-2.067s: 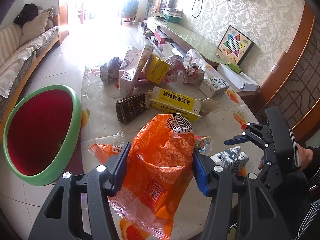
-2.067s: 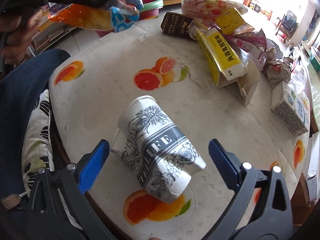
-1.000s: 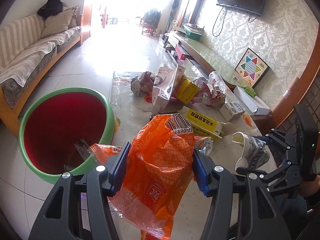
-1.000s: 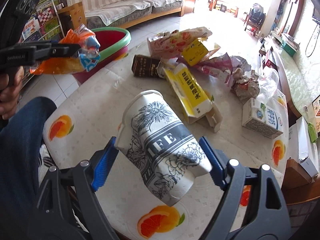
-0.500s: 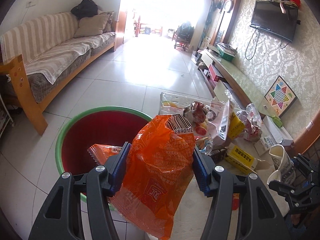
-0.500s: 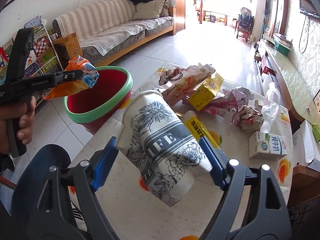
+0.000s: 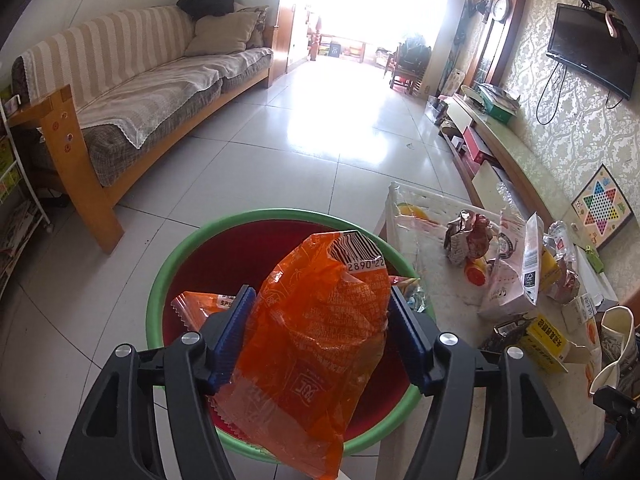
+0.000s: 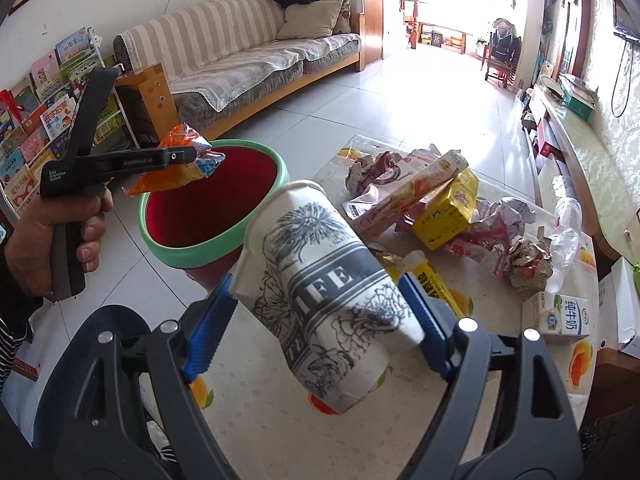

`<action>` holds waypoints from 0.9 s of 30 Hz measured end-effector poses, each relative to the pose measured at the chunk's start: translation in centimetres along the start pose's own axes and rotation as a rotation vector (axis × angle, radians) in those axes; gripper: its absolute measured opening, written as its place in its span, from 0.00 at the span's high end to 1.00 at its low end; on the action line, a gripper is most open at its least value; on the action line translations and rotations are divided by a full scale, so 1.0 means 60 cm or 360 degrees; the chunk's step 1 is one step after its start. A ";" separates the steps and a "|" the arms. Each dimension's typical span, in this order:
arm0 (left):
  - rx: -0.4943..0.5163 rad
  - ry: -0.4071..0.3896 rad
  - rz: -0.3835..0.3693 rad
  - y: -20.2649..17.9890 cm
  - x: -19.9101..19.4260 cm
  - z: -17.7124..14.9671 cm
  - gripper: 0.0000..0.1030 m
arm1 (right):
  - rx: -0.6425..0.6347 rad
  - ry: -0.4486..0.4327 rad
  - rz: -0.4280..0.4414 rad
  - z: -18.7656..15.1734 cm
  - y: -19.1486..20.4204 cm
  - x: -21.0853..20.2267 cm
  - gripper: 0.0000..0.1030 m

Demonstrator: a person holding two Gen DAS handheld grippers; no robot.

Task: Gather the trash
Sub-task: 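Carry the bag and cup over the red bin and release both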

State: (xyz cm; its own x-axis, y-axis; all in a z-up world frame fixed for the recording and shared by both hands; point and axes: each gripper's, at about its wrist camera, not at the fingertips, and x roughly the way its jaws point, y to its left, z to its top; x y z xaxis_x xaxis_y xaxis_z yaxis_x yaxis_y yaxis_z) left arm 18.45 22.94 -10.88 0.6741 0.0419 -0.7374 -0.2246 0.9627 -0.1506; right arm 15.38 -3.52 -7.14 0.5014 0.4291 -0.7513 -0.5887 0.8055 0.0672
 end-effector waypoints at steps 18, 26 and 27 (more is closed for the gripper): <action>-0.0064 -0.0090 0.0017 0.045 -0.044 0.002 0.08 | -0.0014 -0.0017 0.0077 0.091 0.053 0.071 0.22; -0.0148 -0.0167 0.0099 0.093 -0.086 -0.014 0.08 | -0.0079 0.0005 0.0145 0.157 0.106 0.144 0.22; -0.0162 -0.0175 0.0116 0.099 -0.091 -0.018 0.08 | -0.0086 0.0015 0.0156 0.164 0.113 0.155 0.22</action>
State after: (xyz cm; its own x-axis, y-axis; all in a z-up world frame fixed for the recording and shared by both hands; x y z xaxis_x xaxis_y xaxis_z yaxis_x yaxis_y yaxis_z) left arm 12.71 28.14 -8.45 0.7251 0.1449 -0.6733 -0.3421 0.9242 -0.1696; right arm 22.29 9.98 -7.20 0.4340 0.5005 -0.7491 -0.6679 0.7368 0.1053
